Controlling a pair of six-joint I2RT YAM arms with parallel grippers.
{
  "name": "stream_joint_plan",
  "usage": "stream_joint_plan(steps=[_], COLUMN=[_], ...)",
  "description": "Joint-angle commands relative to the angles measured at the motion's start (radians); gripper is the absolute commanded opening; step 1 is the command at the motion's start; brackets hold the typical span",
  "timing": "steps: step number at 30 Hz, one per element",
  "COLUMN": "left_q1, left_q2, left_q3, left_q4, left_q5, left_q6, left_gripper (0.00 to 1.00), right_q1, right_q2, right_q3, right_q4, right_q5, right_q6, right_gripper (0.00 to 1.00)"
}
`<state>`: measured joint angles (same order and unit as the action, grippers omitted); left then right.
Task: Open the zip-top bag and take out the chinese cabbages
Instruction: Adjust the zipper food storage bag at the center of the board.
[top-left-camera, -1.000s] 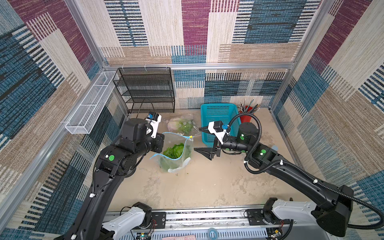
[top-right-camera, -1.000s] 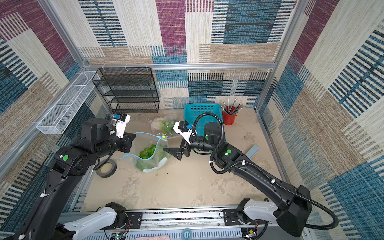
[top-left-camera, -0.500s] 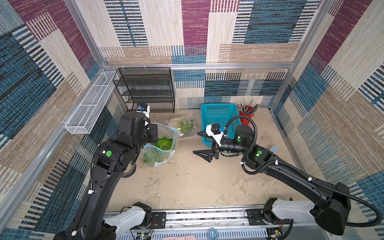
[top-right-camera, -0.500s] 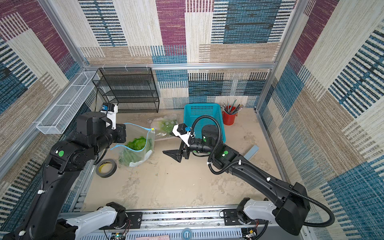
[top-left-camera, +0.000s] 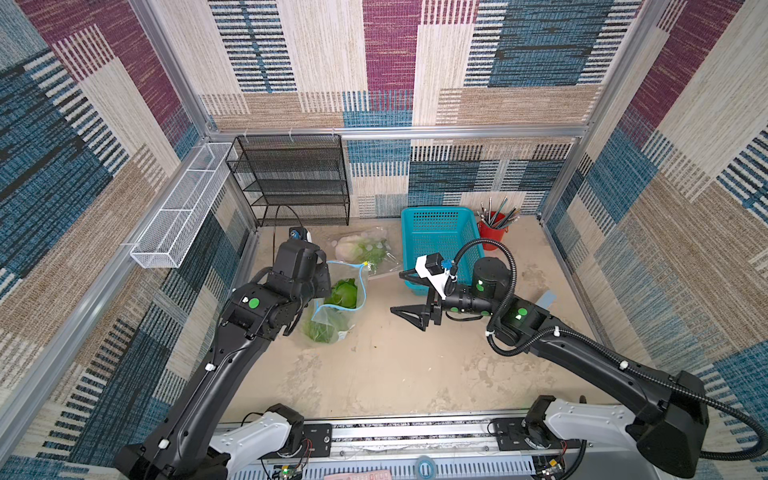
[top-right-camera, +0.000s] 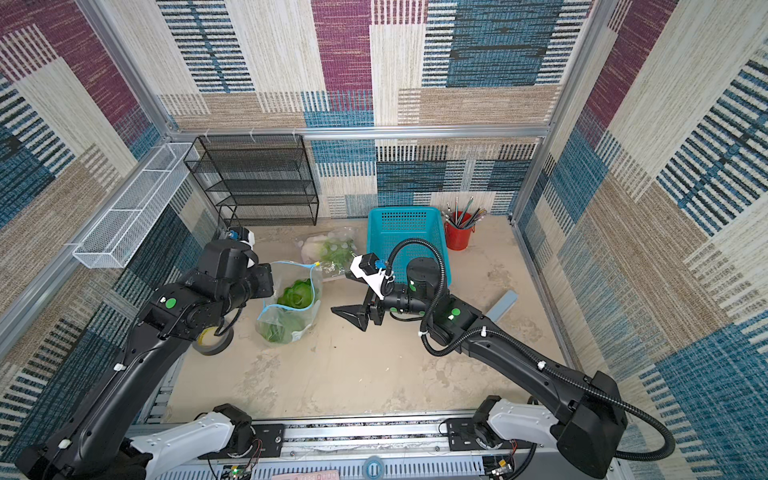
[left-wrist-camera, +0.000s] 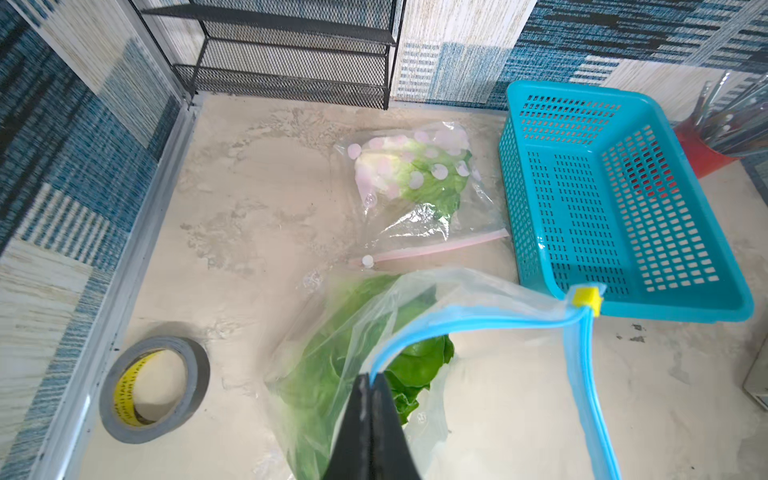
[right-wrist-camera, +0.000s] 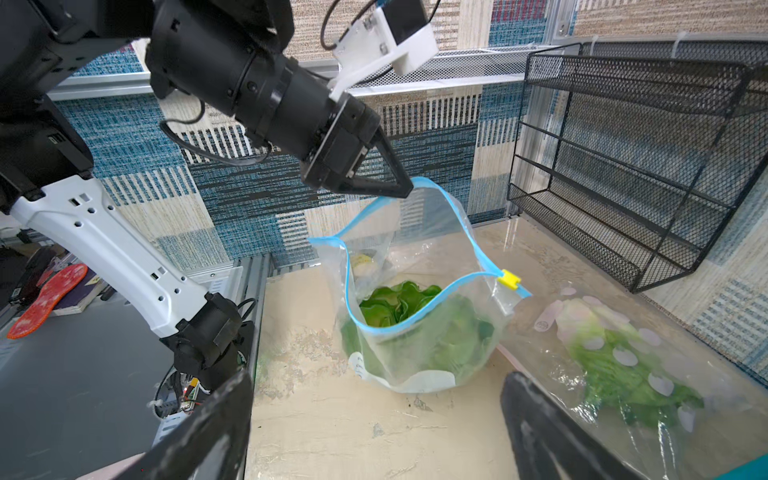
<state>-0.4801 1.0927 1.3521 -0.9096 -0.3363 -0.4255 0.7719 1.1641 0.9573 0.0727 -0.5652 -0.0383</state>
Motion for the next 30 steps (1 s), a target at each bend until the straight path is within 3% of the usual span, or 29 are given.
stream_joint_plan(steps=[1, 9, 20, 25, 30], left_q1=[-0.023, -0.103, -0.212, -0.240, -0.281], left_q2=[-0.009, 0.012, 0.049, 0.055, 0.060], left_q3=[-0.036, -0.092, -0.164, -0.191, -0.219], left_q4=[0.078, 0.116, 0.231, 0.283, 0.338], left_q5=[-0.015, -0.030, -0.054, -0.034, -0.043], left_q6=[-0.090, -0.167, -0.272, -0.315, -0.342], left_gripper=[0.00, 0.00, 0.00, 0.00, 0.00], right_q1=[0.000, 0.000, 0.011, 0.018, 0.020], right_q2=[-0.019, -0.057, -0.092, -0.016, 0.076], right_q3=[-0.021, -0.075, -0.134, -0.091, -0.068], right_q4=[0.028, 0.044, 0.096, 0.082, 0.091], right_q5=[0.005, 0.000, -0.030, 0.031, 0.116], right_q6=[0.056, 0.206, 0.373, 0.432, 0.502], right_gripper=[0.93, 0.82, 0.30, 0.14, 0.08])
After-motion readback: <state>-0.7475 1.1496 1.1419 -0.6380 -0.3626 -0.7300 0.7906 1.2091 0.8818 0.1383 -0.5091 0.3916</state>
